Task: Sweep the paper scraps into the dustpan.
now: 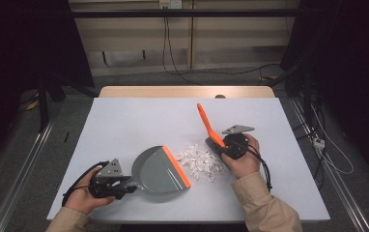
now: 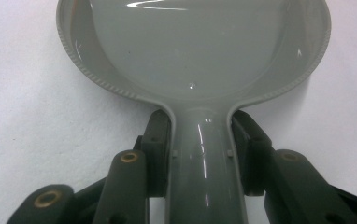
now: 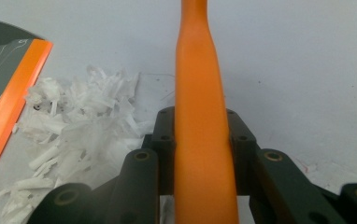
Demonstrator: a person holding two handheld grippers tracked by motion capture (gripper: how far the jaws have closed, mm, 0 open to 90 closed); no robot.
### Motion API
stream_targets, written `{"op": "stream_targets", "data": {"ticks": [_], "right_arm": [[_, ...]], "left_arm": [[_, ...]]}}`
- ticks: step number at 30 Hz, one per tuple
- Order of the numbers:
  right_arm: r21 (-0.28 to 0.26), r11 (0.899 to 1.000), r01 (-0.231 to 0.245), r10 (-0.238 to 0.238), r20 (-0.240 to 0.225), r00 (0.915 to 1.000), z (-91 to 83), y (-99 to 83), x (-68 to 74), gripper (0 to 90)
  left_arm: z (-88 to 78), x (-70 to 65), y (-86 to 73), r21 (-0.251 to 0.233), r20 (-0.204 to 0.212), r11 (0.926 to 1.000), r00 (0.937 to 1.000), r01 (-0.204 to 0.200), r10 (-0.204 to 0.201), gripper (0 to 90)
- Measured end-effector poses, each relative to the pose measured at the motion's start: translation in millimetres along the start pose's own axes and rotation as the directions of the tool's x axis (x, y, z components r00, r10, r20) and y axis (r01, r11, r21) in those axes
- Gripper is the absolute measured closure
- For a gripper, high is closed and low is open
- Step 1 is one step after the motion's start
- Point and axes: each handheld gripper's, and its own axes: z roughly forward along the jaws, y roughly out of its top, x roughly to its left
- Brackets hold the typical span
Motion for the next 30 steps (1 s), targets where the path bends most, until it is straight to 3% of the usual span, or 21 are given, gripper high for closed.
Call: {"op": "stream_targets", "data": {"ticks": [6,12,26,27,28,30], "right_arm": [[-0.018,1.0,-0.003,0.003,0.014,0.9999,-0.6,-2.8,7.0,71.8],[-0.025,1.0,-0.014,0.014,0.008,0.9999,-1.4,-4.0,6.6,71.7],[-0.029,0.999,-0.044,0.045,0.004,0.999,0.6,-2.6,16.2,71.7],[-0.033,0.998,-0.061,0.062,0.008,0.9981,0.6,-3.0,16.7,71.8],[-0.037,0.997,-0.067,0.067,0.008,0.9977,0.8,-3.3,17.0,71.8],[-0.039,0.997,-0.071,0.072,0.01,0.9974,0.9,-3.4,17.6,71.8]], "left_arm": [[-1.9,-4.3,3.2,0.011,0.028,0.9999,0.9996,0.01,-0.01,62.7],[-10.8,-1.6,-1.2,0.018,0.022,0.9997,0.9997,0.013,-0.014,62.7],[6.5,-10.0,14.1,0.033,0.056,0.9995,0.9984,-0.006,0.004,62.7],[6.8,-11.3,15.1,0.051,0.034,0.9986,0.9993,-0.018,0.016,62.7],[8.8,-11.3,15.3,0.034,0.057,0.9993,0.9983,-0.012,0.01,62.7],[10.5,-12.2,16.3,0.035,0.059,0.9994,0.9982,0.001,-0.003,62.7]]}}
